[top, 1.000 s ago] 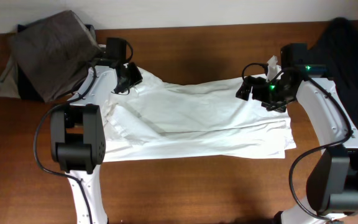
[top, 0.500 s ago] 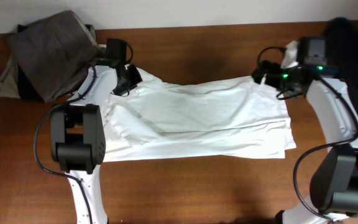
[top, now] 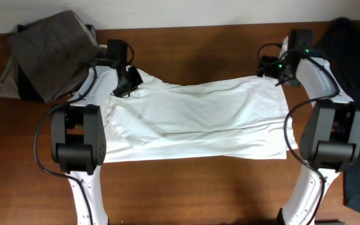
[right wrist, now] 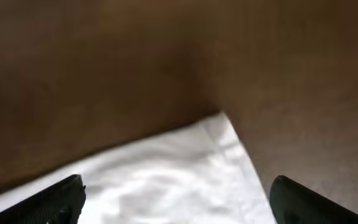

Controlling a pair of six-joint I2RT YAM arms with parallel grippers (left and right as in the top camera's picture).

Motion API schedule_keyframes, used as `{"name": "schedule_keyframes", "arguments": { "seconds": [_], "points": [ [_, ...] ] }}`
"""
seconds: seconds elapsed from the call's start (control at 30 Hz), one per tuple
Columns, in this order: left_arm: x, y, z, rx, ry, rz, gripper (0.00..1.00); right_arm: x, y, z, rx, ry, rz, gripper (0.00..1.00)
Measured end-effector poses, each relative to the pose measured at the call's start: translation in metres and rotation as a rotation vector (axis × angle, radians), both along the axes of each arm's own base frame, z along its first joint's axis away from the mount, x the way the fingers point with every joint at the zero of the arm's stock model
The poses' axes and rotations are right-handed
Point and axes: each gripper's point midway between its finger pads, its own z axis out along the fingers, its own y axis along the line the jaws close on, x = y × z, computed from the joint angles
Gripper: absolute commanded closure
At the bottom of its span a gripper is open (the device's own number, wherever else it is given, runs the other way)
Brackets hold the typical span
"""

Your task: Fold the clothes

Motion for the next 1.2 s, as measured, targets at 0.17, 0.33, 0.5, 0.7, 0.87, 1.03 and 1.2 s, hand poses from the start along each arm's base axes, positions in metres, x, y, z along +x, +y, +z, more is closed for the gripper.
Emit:
{"name": "schedule_keyframes", "arguments": {
  "seconds": [0.17, 0.33, 0.5, 0.7, 0.87, 1.03, 1.2],
  "points": [
    [-0.003, 0.0, -0.001, 0.002, 0.013, 0.0, 1.0, 0.006, -0.008, -0.013, -0.057, 0.006, -0.002, 0.04],
    [-0.004, 0.0, -0.001, 0.002, 0.017, -0.001, 0.99, 0.009, -0.011, -0.033, -0.067, 0.021, -0.005, 0.33],
    [-0.004, -0.001, -0.001, 0.002, 0.017, -0.003, 1.0, 0.015, -0.011, -0.033, -0.068, -0.001, -0.009, 0.3],
    [-0.004, -0.001, -0.001, 0.002, 0.017, -0.003, 1.0, 0.014, -0.014, -0.042, -0.079, 0.015, -0.015, 0.28],
    [-0.002, -0.001, -0.001, 0.001, 0.009, -0.003, 0.99, 0.013, -0.014, -0.048, -0.082, 0.024, -0.017, 0.31],
    [-0.002, -0.002, -0.001, 0.001, 0.009, -0.003, 1.0, 0.014, -0.018, -0.051, -0.098, 0.024, -0.024, 0.59],
    [0.002, -0.003, 0.001, -0.001, -0.009, -0.005, 0.99, 0.013, -0.019, -0.051, -0.096, 0.029, -0.048, 0.88]
  ]
}}
